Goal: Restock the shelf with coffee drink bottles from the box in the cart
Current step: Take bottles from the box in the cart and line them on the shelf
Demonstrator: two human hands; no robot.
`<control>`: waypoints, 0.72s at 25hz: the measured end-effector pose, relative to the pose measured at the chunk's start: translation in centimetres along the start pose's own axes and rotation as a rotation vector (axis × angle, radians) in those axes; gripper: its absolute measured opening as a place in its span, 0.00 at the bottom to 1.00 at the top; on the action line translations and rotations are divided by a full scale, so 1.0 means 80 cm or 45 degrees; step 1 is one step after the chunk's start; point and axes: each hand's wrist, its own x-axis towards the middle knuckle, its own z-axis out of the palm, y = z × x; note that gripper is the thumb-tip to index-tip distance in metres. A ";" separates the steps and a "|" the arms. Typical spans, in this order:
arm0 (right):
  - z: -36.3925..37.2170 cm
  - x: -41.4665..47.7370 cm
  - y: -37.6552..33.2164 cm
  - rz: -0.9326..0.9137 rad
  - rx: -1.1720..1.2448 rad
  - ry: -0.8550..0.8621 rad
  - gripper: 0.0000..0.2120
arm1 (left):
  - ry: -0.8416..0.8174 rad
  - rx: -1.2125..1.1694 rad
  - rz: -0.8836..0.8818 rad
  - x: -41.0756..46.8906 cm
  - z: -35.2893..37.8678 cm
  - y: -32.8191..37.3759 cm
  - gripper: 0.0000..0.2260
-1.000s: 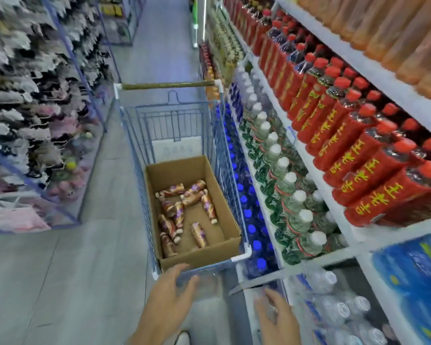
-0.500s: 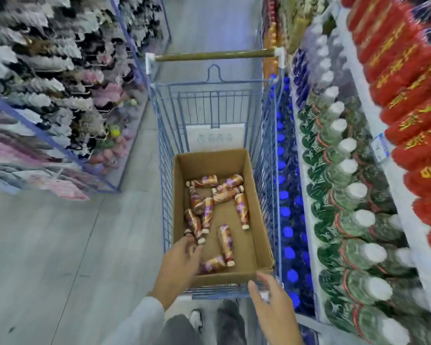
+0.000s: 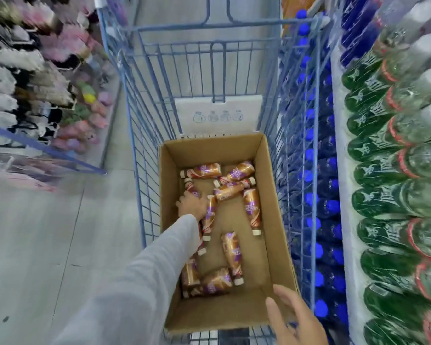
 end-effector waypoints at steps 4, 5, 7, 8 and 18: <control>0.041 0.028 0.001 0.007 0.018 -0.042 0.13 | -0.034 0.112 -0.110 0.068 0.039 -0.014 0.37; 0.050 0.032 0.000 0.001 0.011 -0.055 0.13 | -0.056 0.124 -0.135 0.081 0.048 -0.022 0.39; 0.063 0.038 -0.006 0.008 -0.008 -0.112 0.12 | -0.102 0.100 -0.168 0.095 0.054 -0.033 0.40; 0.068 0.042 -0.009 0.022 -0.015 -0.133 0.11 | -0.120 0.065 -0.170 0.094 0.050 -0.034 0.39; 0.110 0.173 -0.115 -0.357 -0.385 -0.378 0.16 | -0.311 -1.015 0.002 -0.165 -0.126 -0.082 0.18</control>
